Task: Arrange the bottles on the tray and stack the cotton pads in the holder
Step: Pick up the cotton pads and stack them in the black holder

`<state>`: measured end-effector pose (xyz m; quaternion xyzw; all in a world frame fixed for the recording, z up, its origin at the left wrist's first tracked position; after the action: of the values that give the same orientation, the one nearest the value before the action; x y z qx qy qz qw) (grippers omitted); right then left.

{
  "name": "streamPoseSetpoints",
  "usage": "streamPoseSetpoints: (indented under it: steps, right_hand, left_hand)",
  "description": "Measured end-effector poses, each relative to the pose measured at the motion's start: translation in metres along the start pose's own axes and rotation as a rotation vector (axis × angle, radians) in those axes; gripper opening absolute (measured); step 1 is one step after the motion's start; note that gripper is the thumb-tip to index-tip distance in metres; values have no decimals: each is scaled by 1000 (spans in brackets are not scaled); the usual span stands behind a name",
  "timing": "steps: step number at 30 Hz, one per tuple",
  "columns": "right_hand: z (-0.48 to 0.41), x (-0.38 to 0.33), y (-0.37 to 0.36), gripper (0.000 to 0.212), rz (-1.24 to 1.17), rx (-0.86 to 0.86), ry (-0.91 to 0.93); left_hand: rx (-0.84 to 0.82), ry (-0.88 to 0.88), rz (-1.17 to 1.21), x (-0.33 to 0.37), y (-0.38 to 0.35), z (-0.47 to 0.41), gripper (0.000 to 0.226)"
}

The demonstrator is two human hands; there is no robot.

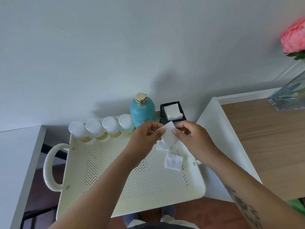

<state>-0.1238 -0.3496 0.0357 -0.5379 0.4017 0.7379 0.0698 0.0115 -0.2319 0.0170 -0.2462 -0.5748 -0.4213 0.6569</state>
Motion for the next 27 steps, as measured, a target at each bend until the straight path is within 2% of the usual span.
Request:
streamPoseSetpoints:
  steps: [3, 7, 18, 24, 27]
  right_hand:
    - [-6, -1, 4, 5, -63, -14, -55]
    - [-21, -5, 21, 9, -65, 100, -73]
    - [-62, -2, 24, 13, -143, 273, -192]
    - [-68, 1, 14, 13, -82, 264, -208]
    - [-66, 2, 17, 13, 30, 287, -158]
  left_hand:
    - [4, 16, 49, 0, -2, -3, 6]
    - [48, 62, 88, -6, -3, -4, 12]
    - [-59, 144, -343, -59, -32, 1, 1]
    - [-130, 108, -502, -80, -40, 1, 12]
    - [-132, 67, -553, -85, -43, 2, 17]
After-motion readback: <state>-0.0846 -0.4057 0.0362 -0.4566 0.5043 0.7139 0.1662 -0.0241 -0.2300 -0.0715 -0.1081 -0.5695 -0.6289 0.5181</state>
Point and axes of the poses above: each hand's wrist, its own z-axis away from the middle knuckle, its own y-axis out of the back of the hand, x = y × z, the point moved 4 cm from there along -z, towards the middle knuckle
